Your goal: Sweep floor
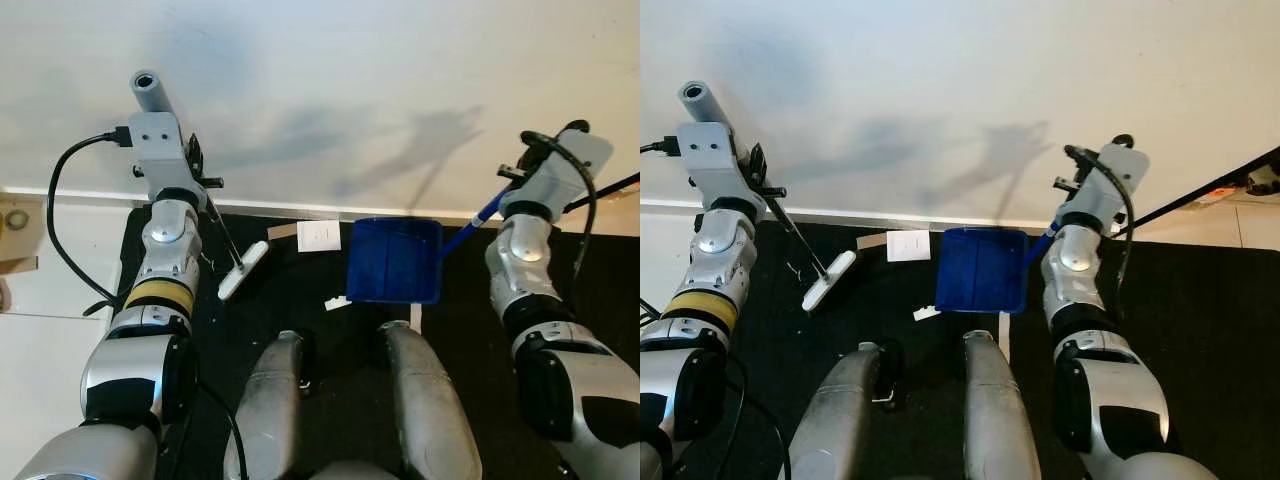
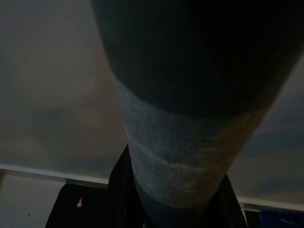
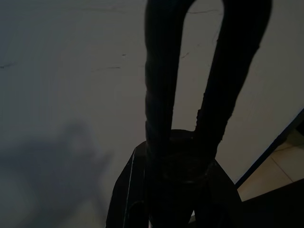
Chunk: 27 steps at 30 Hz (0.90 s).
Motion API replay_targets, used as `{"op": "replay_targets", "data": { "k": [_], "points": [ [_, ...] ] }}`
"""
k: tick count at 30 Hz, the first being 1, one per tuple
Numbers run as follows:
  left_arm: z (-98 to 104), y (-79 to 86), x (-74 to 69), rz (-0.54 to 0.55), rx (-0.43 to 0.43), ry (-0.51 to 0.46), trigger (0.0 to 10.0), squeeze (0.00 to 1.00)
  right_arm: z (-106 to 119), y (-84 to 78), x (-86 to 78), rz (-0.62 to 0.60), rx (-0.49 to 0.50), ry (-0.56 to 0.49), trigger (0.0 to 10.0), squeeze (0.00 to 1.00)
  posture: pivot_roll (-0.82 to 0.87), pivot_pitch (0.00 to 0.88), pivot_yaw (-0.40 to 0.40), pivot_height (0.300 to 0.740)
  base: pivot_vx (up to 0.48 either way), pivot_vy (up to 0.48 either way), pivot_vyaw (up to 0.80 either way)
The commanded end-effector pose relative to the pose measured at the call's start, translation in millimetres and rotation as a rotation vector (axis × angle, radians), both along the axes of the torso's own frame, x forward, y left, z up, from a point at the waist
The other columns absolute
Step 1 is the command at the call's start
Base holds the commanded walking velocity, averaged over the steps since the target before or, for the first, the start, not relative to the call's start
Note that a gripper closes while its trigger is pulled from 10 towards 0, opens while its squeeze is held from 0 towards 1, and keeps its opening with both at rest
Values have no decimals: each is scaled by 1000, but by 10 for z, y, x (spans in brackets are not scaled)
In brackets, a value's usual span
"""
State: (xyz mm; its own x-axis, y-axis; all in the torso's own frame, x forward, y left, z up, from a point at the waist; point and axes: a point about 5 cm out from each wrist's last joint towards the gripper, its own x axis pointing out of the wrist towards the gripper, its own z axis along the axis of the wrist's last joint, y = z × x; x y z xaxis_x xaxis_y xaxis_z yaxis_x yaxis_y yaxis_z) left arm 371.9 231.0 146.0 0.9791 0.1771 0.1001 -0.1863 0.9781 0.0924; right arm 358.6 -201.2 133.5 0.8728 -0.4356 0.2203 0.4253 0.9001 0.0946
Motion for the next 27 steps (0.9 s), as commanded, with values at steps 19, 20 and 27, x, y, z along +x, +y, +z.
{"op": "replay_targets", "data": {
  "k": [19,20,27],
  "points": [
    [385,-247,253,105,161,-43,10000,0,-67,289,17,104,1,38,10000,0,-143,486,-32,740,0,0,0],
    [428,-291,269,96,204,-58,10000,0,-53,282,4,107,-7,24,10000,0,-160,496,-30,740,0,0,0],
    [495,-435,299,52,180,-101,10000,0,28,250,-62,122,-31,-44,10000,0,-183,525,-25,740,0,0,0]
  ]
}}
